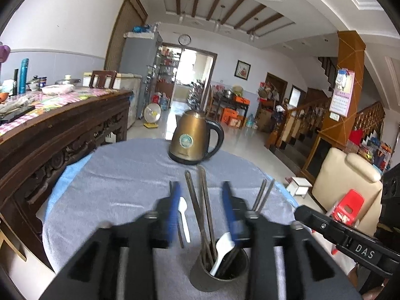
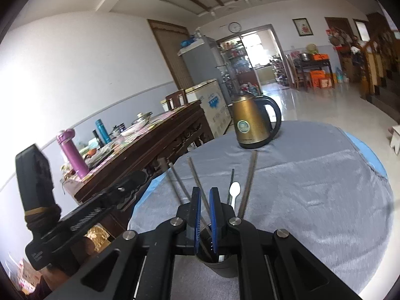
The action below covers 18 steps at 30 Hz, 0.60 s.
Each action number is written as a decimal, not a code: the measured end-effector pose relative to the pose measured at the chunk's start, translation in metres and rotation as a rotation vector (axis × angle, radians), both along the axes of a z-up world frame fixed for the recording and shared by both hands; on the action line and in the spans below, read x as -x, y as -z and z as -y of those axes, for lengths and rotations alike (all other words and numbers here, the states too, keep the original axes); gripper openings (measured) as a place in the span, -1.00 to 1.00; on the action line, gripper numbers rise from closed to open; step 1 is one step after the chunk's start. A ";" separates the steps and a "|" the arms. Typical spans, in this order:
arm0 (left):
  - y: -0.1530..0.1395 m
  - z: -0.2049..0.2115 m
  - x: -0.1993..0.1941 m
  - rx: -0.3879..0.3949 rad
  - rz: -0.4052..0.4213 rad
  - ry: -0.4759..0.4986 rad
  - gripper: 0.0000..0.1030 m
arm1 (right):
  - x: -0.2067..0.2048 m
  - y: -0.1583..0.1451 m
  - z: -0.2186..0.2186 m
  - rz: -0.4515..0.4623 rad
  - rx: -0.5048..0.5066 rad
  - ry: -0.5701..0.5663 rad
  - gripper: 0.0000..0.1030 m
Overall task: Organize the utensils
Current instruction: 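Lower the chopsticks into the grey cup and open both tools, then move the right tool toward the white spoon while the left tool approaches the last chopstick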
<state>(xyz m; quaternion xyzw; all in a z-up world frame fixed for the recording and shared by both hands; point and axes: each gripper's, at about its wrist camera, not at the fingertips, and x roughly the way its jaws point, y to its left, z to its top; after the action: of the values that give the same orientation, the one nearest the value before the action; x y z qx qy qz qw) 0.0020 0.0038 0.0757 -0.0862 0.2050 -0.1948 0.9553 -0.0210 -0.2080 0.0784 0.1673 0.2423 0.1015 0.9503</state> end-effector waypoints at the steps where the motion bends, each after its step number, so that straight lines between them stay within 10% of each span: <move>1: -0.001 -0.003 0.001 0.006 0.010 -0.009 -0.16 | 0.000 0.001 0.003 -0.003 -0.008 0.009 -0.78; 18: 0.026 -0.036 -0.028 -0.049 -0.114 -0.204 0.28 | -0.003 0.013 0.025 -0.053 -0.067 0.094 -0.62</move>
<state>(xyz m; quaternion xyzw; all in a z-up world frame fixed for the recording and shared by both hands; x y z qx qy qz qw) 0.0305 0.0398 0.0499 -0.0942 0.2541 -0.0864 0.9587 -0.0176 -0.2330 0.0651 0.2127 0.2556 0.0602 0.9412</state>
